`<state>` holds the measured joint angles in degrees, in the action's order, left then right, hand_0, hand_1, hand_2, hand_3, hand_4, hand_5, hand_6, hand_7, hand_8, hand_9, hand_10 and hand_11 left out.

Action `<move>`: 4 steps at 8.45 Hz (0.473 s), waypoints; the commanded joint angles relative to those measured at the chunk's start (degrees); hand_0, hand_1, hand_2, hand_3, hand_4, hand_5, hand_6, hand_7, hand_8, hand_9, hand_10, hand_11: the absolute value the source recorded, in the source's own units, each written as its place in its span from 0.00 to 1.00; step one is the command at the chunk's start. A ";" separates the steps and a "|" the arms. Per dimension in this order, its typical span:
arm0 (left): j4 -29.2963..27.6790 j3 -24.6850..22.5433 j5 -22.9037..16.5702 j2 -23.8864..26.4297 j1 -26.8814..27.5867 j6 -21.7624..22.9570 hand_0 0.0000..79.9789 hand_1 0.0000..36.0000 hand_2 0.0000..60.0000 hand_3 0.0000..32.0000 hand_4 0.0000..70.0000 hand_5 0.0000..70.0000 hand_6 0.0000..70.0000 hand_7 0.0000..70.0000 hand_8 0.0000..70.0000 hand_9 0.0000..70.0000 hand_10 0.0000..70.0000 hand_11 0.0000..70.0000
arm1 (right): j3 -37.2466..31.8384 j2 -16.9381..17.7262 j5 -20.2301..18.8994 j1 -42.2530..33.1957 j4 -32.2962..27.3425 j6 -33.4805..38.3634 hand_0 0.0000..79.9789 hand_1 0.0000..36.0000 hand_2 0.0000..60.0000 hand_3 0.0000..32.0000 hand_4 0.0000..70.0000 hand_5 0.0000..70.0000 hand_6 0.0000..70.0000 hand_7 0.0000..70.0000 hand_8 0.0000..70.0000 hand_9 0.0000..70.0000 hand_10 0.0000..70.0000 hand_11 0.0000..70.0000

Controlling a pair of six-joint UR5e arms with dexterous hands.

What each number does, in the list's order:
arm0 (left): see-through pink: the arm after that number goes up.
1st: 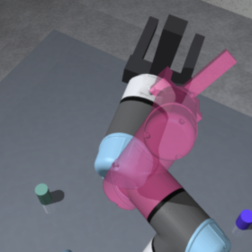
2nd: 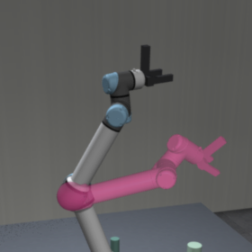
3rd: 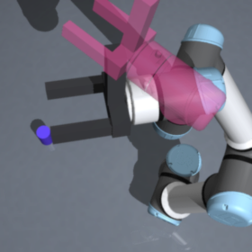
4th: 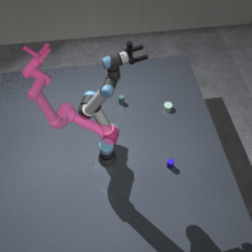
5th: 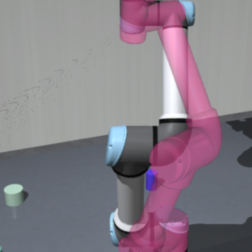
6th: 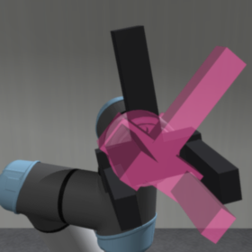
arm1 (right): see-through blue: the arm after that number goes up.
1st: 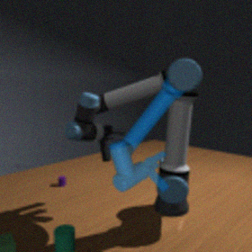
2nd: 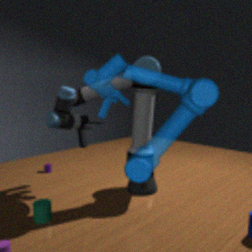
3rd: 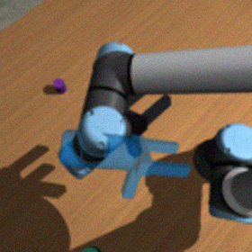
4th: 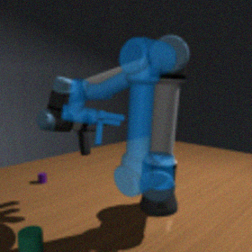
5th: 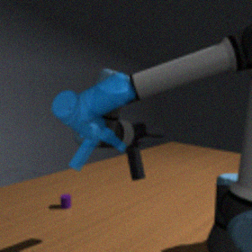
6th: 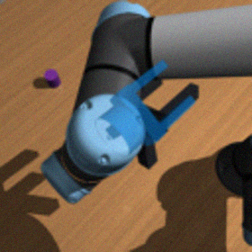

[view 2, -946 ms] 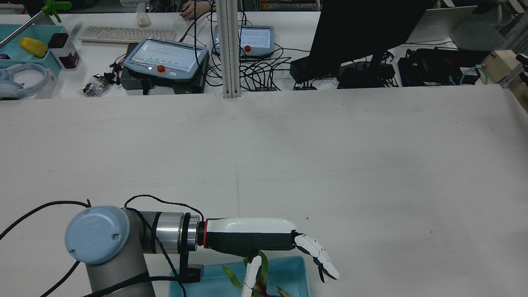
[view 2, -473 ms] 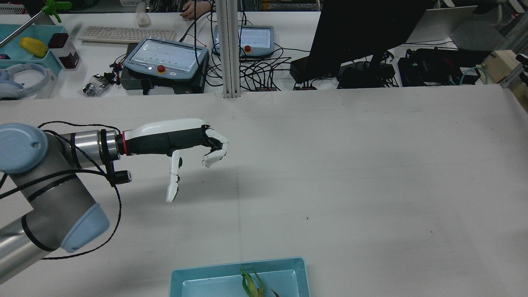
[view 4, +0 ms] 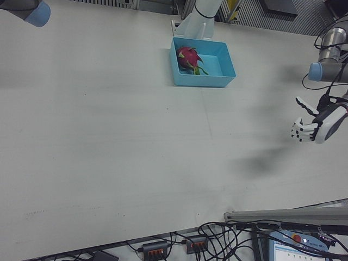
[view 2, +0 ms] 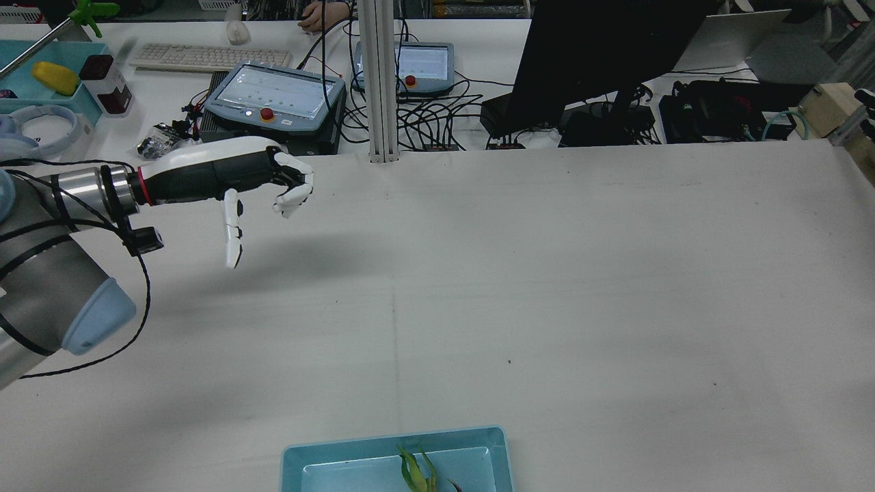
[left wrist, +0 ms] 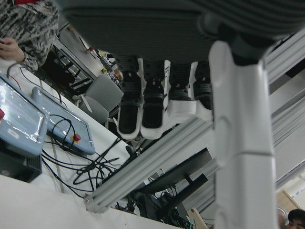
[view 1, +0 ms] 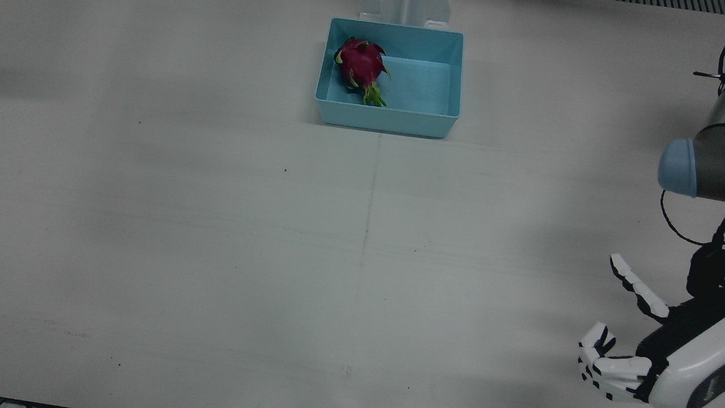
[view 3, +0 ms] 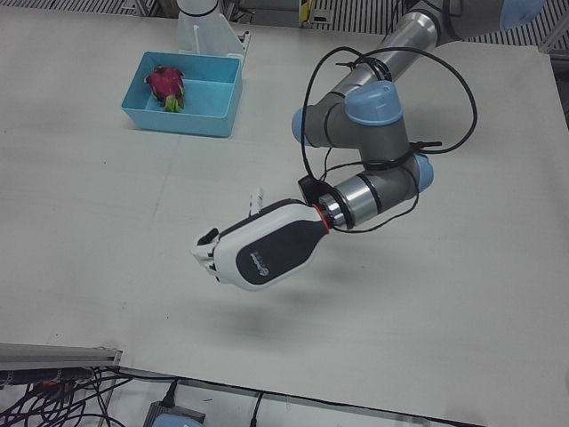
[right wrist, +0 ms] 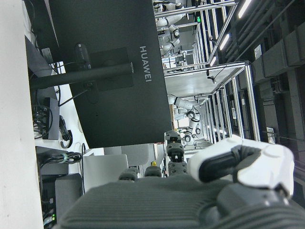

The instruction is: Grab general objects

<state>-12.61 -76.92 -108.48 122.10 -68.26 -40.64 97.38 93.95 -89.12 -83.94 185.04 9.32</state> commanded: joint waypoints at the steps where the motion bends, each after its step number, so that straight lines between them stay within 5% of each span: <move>1: -9.14 4.85 15.58 -7.26 -2.67 -0.85 0.66 0.63 0.86 0.00 0.38 1.00 0.76 0.98 0.67 0.78 0.48 0.70 | -0.08 0.00 0.00 0.00 -0.03 0.00 0.00 0.00 0.00 0.00 0.00 0.00 0.00 0.00 0.00 0.00 0.00 0.00; 2: -12.32 5.98 23.85 -11.23 -2.32 -0.67 0.65 0.62 0.87 0.00 0.37 0.97 0.74 0.95 0.64 0.76 0.47 0.69 | -0.17 0.00 0.00 0.00 -0.11 0.00 0.00 0.00 0.00 0.00 0.00 0.00 0.00 0.00 0.00 0.00 0.00 0.00; 4: -15.76 6.79 26.03 -16.16 -2.49 -0.76 0.63 0.58 0.88 0.00 0.35 0.92 0.72 0.89 0.61 0.71 0.46 0.67 | -0.26 0.00 0.00 0.00 -0.20 0.00 0.00 0.00 0.00 0.00 0.00 0.00 0.00 0.00 0.00 0.00 0.00 0.00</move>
<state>-24.00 -71.01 -87.97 112.13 -70.69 -41.28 97.20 93.95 -89.12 -83.93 184.92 9.31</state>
